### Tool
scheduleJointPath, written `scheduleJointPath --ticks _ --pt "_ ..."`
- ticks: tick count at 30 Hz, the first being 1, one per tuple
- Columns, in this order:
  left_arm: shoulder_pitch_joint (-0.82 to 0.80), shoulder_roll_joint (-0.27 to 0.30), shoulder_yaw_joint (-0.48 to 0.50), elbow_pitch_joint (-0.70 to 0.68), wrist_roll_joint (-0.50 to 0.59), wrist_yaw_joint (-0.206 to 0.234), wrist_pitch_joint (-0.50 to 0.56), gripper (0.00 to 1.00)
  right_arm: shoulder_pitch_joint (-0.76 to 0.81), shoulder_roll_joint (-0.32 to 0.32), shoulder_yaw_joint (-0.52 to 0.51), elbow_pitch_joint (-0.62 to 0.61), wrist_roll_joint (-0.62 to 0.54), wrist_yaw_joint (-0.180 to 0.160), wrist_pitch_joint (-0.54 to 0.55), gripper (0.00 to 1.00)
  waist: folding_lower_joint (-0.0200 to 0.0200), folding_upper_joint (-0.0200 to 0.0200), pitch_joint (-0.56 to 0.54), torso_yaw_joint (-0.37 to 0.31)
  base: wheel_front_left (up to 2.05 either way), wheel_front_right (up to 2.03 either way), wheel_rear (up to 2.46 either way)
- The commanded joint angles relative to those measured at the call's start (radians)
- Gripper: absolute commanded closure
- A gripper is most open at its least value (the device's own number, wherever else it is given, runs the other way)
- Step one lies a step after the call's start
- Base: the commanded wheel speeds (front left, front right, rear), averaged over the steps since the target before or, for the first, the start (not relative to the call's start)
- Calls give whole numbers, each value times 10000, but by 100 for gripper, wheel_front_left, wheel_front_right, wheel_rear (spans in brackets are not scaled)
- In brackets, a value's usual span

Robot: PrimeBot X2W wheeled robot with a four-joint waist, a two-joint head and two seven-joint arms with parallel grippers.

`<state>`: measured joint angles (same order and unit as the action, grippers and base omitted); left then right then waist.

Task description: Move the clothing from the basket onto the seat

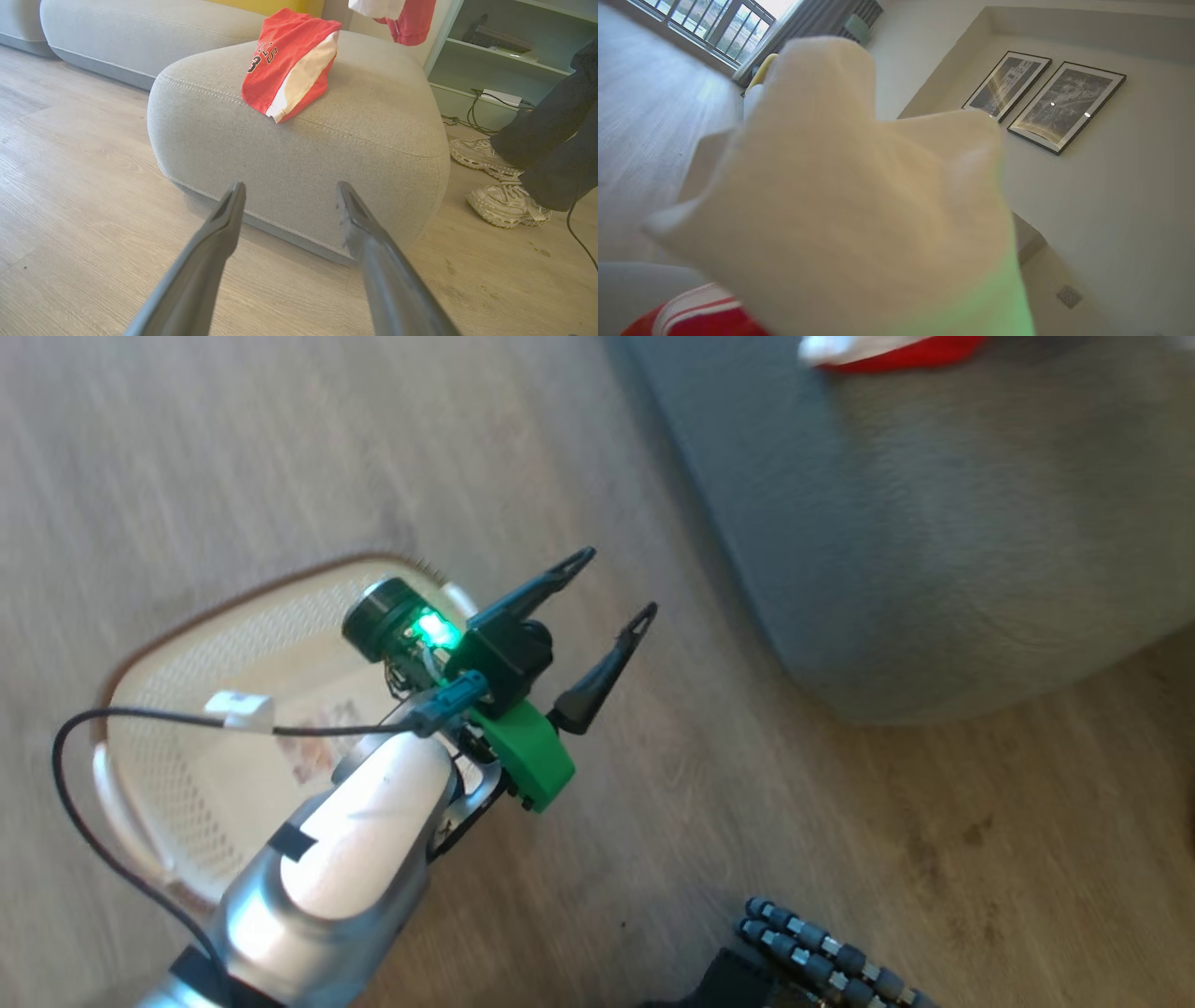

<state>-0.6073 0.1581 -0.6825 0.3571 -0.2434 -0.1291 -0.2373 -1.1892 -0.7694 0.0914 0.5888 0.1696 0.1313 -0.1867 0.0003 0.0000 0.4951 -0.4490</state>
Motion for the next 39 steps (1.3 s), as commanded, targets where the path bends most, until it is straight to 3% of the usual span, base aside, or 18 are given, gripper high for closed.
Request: scheduleJointPath --ticks 1,7,18,19,20,29,39 --pt "-326 180 73 -377 109 -8 44 0 -294 -372 -668 421 -69 -6 83 100 -3 0 791 753 0 0 0" --pt "-552 351 -187 -397 29 -11 104 0 -949 -202 -1892 2119 -524 -6 251 100 -3 0 1581 1494 0 0 0" --pt "-731 427 -342 -414 -38 -5 36 0 -393 944 -1811 3816 43 -6 -239 100 -3 0 2190 1987 0 0 0" --pt "-757 402 -343 -406 -49 -3 18 0 -258 1023 -1752 3988 161 -6 -277 58 -3 0 2181 2010 0 0 0" --pt "-778 368 -348 -392 -65 -2 0 0 -98 1080 -1687 4114 250 -6 -361 0 -3 0 2161 2034 0 0 0" --pt "-753 84 -345 -61 -300 8 -186 0 1979 1338 -635 4382 1106 -6 -732 0 -3 0 1430 2200 0 0 0" --pt "-177 -295 360 -173 -495 139 -241 0 5018 1208 -297 1831 2019 -6 -749 0 -3 0 185 2815 0 0 0"
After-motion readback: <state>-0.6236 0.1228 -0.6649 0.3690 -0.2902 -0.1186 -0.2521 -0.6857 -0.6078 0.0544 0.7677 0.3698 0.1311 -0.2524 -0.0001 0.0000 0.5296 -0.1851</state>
